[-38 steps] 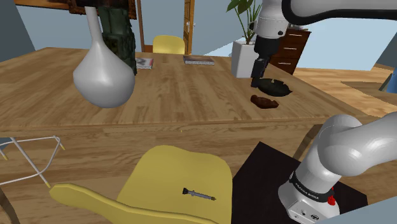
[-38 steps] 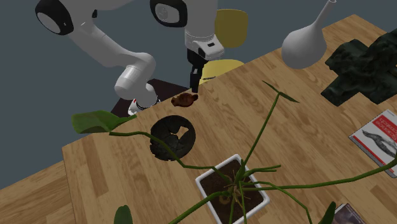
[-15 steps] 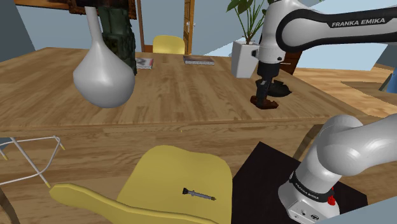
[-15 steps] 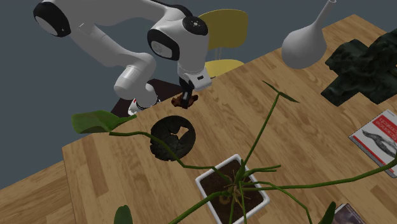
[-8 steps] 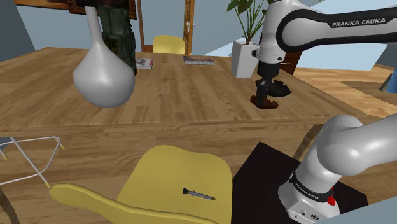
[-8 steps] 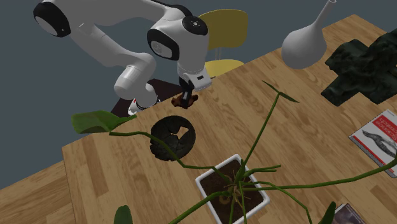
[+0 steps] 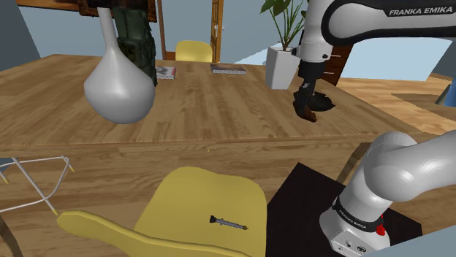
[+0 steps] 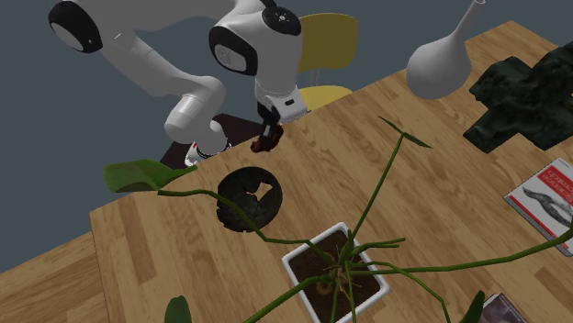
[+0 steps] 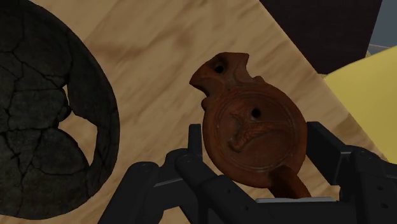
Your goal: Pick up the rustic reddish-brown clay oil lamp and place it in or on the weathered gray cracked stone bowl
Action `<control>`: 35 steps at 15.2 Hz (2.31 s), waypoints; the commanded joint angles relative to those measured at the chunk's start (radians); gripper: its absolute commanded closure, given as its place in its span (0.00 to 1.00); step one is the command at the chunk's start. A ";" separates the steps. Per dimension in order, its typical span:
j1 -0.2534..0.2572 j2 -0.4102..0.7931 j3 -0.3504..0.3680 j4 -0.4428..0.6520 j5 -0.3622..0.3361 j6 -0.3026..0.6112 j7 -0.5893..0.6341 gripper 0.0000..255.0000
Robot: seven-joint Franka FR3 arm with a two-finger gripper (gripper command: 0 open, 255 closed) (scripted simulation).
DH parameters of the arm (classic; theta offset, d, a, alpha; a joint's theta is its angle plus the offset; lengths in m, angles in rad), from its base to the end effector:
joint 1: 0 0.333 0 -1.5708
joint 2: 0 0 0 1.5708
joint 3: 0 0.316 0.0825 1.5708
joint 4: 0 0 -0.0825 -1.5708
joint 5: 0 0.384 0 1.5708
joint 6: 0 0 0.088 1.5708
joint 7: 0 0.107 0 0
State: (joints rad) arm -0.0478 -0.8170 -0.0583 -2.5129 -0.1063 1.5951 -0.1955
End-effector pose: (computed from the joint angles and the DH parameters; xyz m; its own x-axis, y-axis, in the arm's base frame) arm 0.2916 -0.0451 0.5277 0.9871 0.1146 -0.1117 0.1199 -0.9919 0.0420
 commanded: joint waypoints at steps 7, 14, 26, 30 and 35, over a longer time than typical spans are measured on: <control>0.001 0.019 0.005 0.120 0.005 -0.101 -0.007 1.00; 0.002 0.046 0.009 0.232 0.007 -0.185 -0.013 1.00; -0.051 0.191 -0.207 0.376 -0.134 -0.149 -0.251 1.00; -0.062 0.266 -0.285 0.443 -0.164 -0.125 -0.338 1.00; -0.066 0.250 -0.292 0.364 -0.172 -0.062 -0.328 1.00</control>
State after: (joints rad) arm -0.1125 -0.5637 -0.3478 -2.1319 -0.2756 1.5188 -0.5242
